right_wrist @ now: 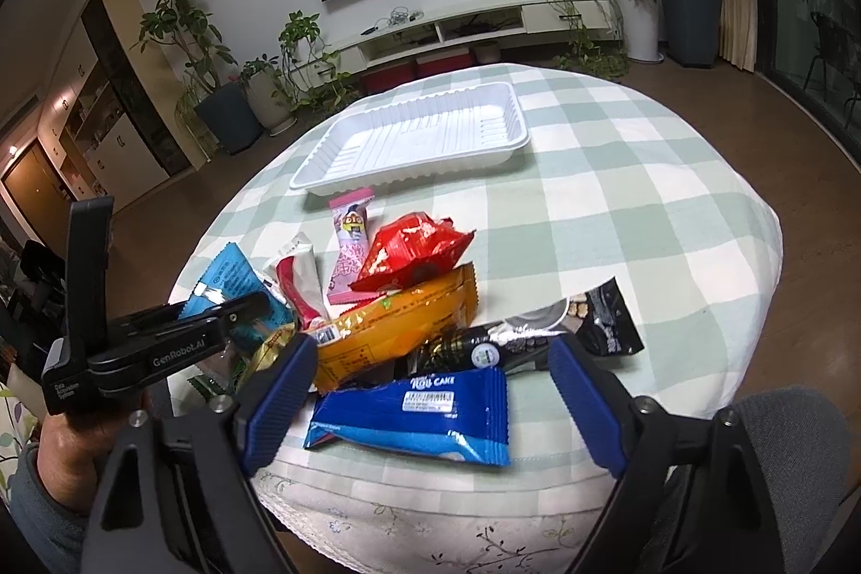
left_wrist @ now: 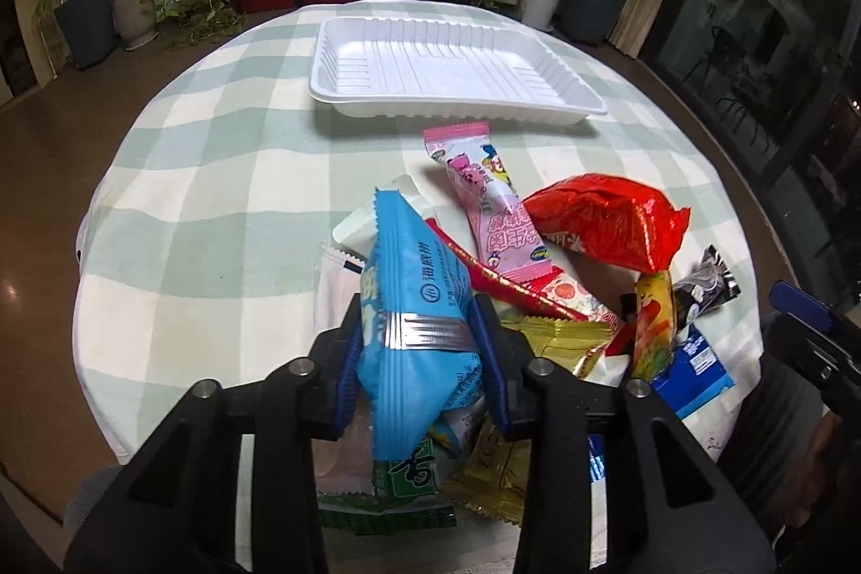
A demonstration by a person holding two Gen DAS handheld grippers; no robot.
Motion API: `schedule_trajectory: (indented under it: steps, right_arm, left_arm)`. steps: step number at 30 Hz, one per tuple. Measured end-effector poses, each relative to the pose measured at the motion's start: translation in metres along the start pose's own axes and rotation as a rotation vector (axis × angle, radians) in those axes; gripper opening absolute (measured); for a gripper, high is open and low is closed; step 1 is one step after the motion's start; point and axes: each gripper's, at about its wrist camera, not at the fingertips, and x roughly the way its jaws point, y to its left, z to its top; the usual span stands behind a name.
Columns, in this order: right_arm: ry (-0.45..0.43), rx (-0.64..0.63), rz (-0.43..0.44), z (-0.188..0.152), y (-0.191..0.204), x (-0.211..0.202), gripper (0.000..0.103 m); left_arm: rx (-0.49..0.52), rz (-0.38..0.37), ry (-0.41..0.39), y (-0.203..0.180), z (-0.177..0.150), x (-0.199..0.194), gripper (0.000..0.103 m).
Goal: Organize snacks
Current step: 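Grasp the blue chip bag with the left tool while the right tool grasps the red bag, then carry the blue bag and red bag into the white tray and release both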
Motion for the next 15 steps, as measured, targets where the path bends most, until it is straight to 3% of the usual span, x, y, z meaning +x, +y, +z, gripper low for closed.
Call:
schedule_trajectory:
  steps: [7,15]
  right_arm:
    - [0.004,-0.035,0.007,0.024,0.001,0.011,0.086]
    - [0.119,-0.122,0.039,0.059,0.011,0.057,0.086]
  left_arm:
    - [-0.037,-0.069,-0.017,0.007,0.002,-0.013,0.029]
    - [-0.084,-0.135,-0.064,0.018,0.006,-0.035,0.029]
